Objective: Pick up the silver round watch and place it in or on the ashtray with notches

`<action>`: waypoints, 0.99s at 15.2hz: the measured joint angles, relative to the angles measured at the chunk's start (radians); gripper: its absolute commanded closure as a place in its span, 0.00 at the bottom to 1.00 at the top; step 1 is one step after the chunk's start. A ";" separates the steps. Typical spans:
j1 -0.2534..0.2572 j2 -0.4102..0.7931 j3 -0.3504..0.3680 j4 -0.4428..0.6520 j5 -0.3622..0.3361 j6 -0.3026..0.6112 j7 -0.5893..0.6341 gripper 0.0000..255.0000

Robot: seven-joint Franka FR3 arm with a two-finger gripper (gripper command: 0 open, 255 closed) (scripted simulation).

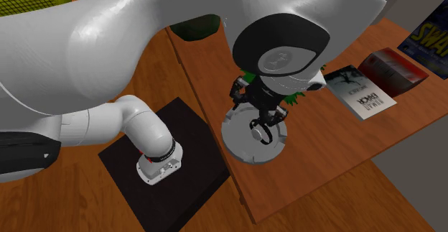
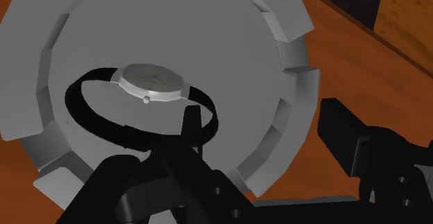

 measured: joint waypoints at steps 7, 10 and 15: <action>0.014 0.042 -0.010 0.095 0.013 -0.054 -0.018 0.00; 0.029 0.084 -0.019 0.178 0.028 -0.098 -0.031 0.00; 0.030 0.091 -0.022 0.193 0.029 -0.107 -0.036 0.00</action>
